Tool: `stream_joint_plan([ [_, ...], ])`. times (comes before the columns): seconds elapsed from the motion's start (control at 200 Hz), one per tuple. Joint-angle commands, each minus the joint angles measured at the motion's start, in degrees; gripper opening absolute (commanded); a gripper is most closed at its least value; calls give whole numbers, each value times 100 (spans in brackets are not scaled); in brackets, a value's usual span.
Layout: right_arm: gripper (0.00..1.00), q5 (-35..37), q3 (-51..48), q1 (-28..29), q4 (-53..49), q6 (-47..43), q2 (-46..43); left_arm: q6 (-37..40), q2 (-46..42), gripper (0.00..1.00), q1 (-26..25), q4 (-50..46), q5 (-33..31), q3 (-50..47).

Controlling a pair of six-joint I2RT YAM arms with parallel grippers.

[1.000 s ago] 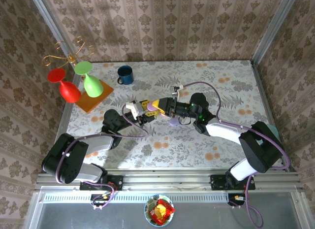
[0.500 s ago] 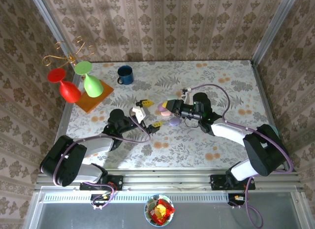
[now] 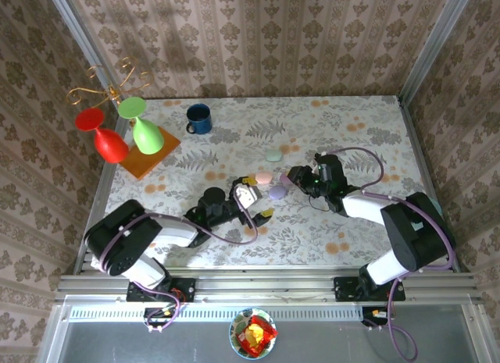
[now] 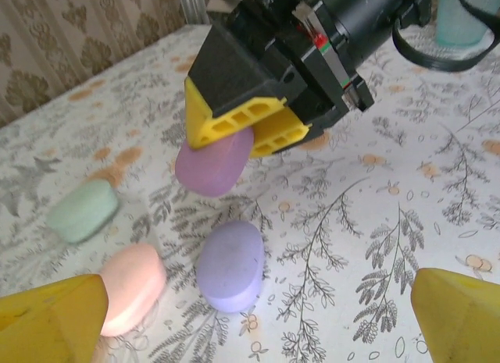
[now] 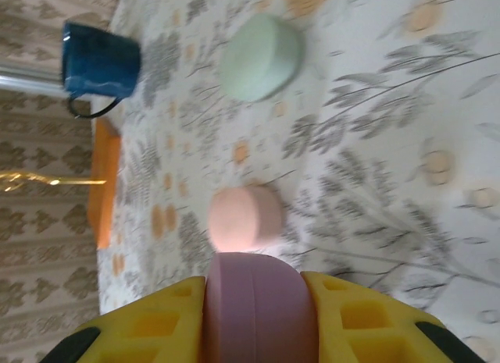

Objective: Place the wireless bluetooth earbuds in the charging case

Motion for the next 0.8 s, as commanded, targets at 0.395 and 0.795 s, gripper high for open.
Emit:
stream_joint_plan([
  [0.395,41,806,-30,-107,24,-77,573,-612,776,100,-244,1029,-494,170],
  [0.795,69,1866,-120,-118,-1408,-1309,-1302,-320,-565,100,539,-139,86,-154],
])
